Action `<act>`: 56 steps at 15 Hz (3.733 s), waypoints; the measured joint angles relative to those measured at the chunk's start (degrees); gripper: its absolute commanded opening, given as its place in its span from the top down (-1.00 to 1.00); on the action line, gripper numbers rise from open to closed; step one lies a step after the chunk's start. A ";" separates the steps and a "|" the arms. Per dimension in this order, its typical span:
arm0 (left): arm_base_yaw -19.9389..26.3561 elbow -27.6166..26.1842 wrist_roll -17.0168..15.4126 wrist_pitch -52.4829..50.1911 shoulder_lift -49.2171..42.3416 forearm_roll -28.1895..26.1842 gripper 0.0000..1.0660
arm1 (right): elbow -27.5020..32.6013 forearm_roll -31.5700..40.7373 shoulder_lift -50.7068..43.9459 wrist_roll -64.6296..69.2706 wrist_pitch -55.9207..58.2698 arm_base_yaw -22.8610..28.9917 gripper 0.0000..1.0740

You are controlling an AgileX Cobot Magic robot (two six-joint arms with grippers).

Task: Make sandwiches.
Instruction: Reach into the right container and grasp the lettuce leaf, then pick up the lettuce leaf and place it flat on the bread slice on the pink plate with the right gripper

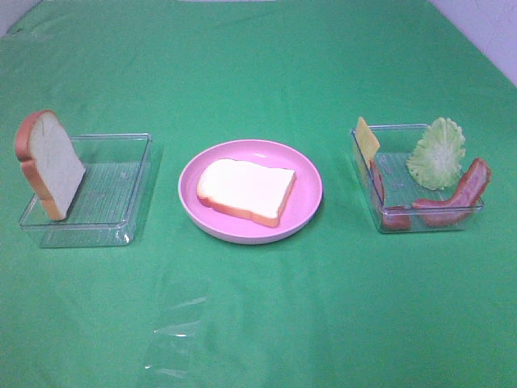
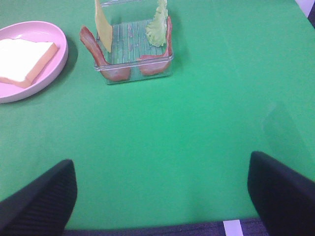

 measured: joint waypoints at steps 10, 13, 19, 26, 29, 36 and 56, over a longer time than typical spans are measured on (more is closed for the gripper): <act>0.00 0.00 0.00 -0.06 0.00 0.00 -0.88 | -12.83 -1.83 25.04 0.00 -7.91 0.00 -0.66; 0.00 0.00 0.00 -0.11 0.00 0.00 -0.88 | -19.54 -2.35 43.54 0.00 -9.05 0.00 -0.66; 0.00 0.00 0.00 -0.11 0.00 0.00 -0.88 | -35.81 -2.41 71.10 -4.70 -9.05 0.00 -0.66; 0.00 0.00 0.00 -0.11 0.00 0.00 -0.88 | -52.77 1.83 93.85 -10.71 -9.22 0.00 -0.66; 0.00 0.00 0.00 -0.11 0.00 0.00 -0.88 | -57.47 2.35 102.44 -12.83 -9.68 0.00 -0.66; 0.00 0.00 0.00 -0.11 0.00 0.00 -0.88 | -59.24 5.04 115.51 -16.27 -17.70 0.00 -0.62; 0.00 0.00 0.00 -0.11 0.00 0.00 -0.88 | -59.36 10.14 109.26 -16.67 -20.11 0.00 1.00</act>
